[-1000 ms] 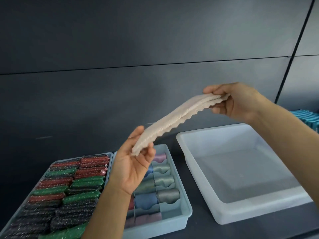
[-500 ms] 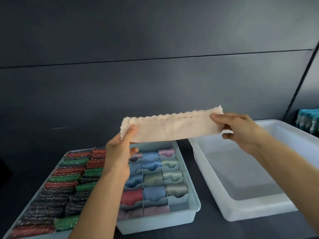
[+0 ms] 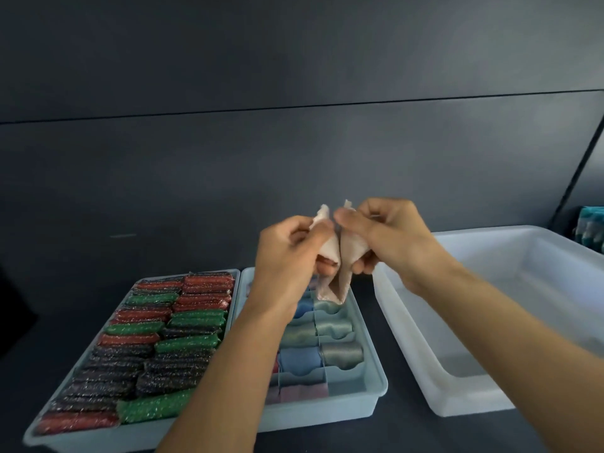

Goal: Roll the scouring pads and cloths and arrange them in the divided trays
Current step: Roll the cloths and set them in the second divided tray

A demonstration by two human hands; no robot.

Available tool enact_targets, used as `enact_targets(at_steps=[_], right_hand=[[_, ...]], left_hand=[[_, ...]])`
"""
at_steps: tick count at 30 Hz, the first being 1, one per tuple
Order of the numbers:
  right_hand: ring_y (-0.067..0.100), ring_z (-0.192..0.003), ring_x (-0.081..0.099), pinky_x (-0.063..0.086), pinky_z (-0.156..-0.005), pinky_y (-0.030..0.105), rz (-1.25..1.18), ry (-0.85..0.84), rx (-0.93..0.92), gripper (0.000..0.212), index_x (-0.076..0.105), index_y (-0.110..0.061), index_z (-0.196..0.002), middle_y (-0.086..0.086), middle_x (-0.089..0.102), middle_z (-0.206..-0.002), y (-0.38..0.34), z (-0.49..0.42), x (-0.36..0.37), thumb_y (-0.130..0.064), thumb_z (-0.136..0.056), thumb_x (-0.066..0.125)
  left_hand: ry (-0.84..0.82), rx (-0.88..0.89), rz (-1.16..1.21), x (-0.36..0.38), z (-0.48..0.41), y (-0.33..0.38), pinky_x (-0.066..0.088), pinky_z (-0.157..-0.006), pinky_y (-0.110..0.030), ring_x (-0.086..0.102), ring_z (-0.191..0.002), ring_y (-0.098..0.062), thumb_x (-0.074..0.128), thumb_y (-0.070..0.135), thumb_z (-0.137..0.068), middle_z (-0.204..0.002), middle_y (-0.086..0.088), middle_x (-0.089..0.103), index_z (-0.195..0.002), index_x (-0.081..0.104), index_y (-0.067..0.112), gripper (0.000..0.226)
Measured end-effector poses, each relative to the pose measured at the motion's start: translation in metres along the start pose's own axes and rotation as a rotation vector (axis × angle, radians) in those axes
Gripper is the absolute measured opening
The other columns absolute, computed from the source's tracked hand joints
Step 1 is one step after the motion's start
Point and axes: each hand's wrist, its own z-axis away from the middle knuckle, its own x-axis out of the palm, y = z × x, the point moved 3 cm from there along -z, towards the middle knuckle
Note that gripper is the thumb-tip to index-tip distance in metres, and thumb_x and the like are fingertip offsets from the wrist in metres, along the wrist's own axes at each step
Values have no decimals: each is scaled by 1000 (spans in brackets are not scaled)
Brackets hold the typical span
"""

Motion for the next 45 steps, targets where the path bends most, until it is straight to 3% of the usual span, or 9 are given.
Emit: enact_targets(at_steps=[5,9,13,18,24,30,36,41,45], right_hand=[[29,-55,66,57,-52,33,-137,-65,68,56,66,6,-82,24,69,-70,-15,5,3,-39,-101,40],[13,-59,60,50,-55,24,-3,-5,-132,13,68,-1,-89,11,66,-73,-15,2,-10,-15,-89,66],[12,-95,63,52,-82,21,49,-162,-105,57,63,-17,-114,4,66,-105,-8,-4,-23,-30,-61,81],[22,-96,63,47,-91,39,-364,-245,-58,35,67,-9,-109,13,70,-103,2,-6,-17,-16,-75,72],[25,-80,64,55,-74,37,-595,-262,19,21,63,-7,-103,11,65,-88,7,-6,-21,-14,-83,61],[12,-74,65,53,-68,27,-578,-10,-90,23,68,-12,-98,-3,70,-80,4,-6,-19,-14,-75,68],[16,-77,68,56,-65,29,-598,-8,-53,32,68,-4,-109,5,72,-87,5,1,-8,-9,-77,69],[25,-87,68,59,-78,38,-582,-117,9,40,66,0,-111,15,70,-97,11,5,2,-24,-78,67],[30,-91,66,53,-83,41,-466,-190,40,25,70,-5,-105,20,70,-102,20,9,5,-19,-85,63]], left_hand=[[-169,48,-53,2,3,5,58,-61,-28,72,-80,-17,78,27,-80,-91,-12,73,-102,69,11,29],[-171,133,-124,-10,-4,11,55,-71,-31,68,-80,-15,71,9,-86,-89,-10,73,-96,71,14,11],[-232,204,-177,-12,-7,27,57,-78,-27,70,-87,-12,74,5,-83,-93,1,75,-104,69,18,25],[-52,335,-47,-10,9,22,54,-80,-32,64,-89,-15,65,23,-92,-97,2,65,-108,58,20,18],[-254,306,-256,-6,29,-6,44,-83,-14,53,-106,-5,57,56,-82,-105,15,54,-86,70,36,25],[-237,282,-222,-5,32,-18,47,-62,-26,61,-82,-20,65,42,-87,-101,-4,63,-84,72,3,40],[-182,26,123,-4,20,-10,59,-67,-25,69,-99,-11,81,34,-72,-115,-3,68,-125,53,15,63],[-77,100,103,1,15,2,59,-67,-32,72,-82,-22,70,20,-86,-91,-14,73,-97,66,2,21],[-49,134,135,-2,14,1,59,-71,-43,72,-84,-30,64,14,-92,-90,-14,73,-102,62,7,13]])
